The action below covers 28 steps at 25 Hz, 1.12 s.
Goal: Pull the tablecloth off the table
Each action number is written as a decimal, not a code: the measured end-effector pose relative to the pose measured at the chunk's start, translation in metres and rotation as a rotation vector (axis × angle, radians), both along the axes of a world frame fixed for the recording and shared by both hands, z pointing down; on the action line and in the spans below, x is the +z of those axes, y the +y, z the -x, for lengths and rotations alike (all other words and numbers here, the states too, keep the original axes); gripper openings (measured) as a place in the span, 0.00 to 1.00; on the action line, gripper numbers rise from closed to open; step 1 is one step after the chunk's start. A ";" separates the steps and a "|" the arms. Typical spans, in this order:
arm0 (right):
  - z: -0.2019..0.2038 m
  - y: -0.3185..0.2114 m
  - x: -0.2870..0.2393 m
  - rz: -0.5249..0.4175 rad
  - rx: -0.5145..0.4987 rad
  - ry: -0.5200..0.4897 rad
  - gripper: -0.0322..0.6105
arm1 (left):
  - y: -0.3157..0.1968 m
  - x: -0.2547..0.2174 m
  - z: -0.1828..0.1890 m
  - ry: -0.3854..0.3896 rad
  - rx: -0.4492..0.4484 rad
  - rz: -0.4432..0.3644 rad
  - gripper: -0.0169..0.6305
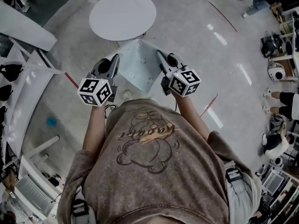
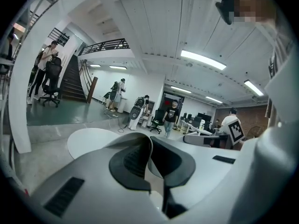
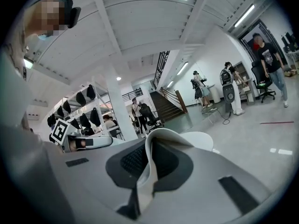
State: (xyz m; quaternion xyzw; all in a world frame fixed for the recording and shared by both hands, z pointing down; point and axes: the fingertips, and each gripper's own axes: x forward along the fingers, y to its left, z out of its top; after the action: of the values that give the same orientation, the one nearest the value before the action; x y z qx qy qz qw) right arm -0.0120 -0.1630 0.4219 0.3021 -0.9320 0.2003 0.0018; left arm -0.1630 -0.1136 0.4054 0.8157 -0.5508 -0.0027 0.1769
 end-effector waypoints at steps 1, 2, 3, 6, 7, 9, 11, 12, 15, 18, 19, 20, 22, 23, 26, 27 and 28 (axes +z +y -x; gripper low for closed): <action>0.003 0.001 0.002 0.005 -0.003 -0.003 0.08 | 0.001 0.002 0.003 0.000 -0.005 0.001 0.06; 0.006 0.001 0.005 0.009 -0.006 -0.003 0.08 | 0.003 0.005 0.006 0.001 -0.010 0.002 0.06; 0.009 0.002 0.008 0.013 -0.008 0.000 0.08 | 0.004 0.007 0.010 0.003 -0.016 0.005 0.06; 0.016 0.004 0.014 0.019 -0.014 0.009 0.08 | 0.006 0.014 0.016 0.004 -0.034 0.014 0.06; 0.017 0.004 0.014 0.018 -0.016 0.013 0.08 | 0.006 0.015 0.017 0.005 -0.038 0.016 0.06; 0.020 0.005 0.014 0.014 -0.018 0.022 0.08 | 0.007 0.016 0.019 0.010 -0.044 0.019 0.06; 0.023 0.003 0.013 0.010 -0.021 0.029 0.08 | 0.006 0.015 0.021 0.018 -0.051 0.022 0.06; 0.024 0.003 0.012 0.008 -0.021 0.031 0.08 | 0.006 0.015 0.022 0.021 -0.053 0.023 0.06; 0.027 0.002 0.011 0.002 -0.022 0.035 0.07 | 0.006 0.015 0.024 0.022 -0.054 0.025 0.06; 0.028 0.002 0.012 0.008 -0.024 0.034 0.07 | 0.006 0.016 0.025 0.025 -0.056 0.029 0.06; 0.028 0.002 0.013 0.011 -0.026 0.033 0.07 | 0.006 0.016 0.026 0.026 -0.057 0.031 0.06; 0.028 0.003 0.013 0.014 -0.028 0.033 0.07 | 0.007 0.017 0.026 0.027 -0.059 0.033 0.06; 0.029 0.003 0.014 0.018 -0.031 0.033 0.07 | 0.007 0.017 0.027 0.029 -0.063 0.036 0.06; 0.030 0.002 0.014 0.020 -0.033 0.033 0.07 | 0.006 0.018 0.027 0.030 -0.065 0.038 0.06; 0.031 0.000 0.015 0.024 -0.038 0.033 0.08 | 0.004 0.019 0.029 0.030 -0.072 0.042 0.06; 0.031 -0.001 0.016 0.025 -0.040 0.034 0.08 | 0.004 0.019 0.029 0.031 -0.074 0.043 0.06; 0.031 -0.001 0.016 0.027 -0.042 0.034 0.08 | 0.003 0.019 0.029 0.032 -0.076 0.043 0.06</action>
State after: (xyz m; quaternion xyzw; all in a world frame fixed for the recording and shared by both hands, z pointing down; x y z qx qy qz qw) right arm -0.0433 -0.1641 0.4377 0.2857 -0.9352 0.2076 0.0259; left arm -0.1919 -0.1105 0.4244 0.7900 -0.5784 -0.0106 0.2031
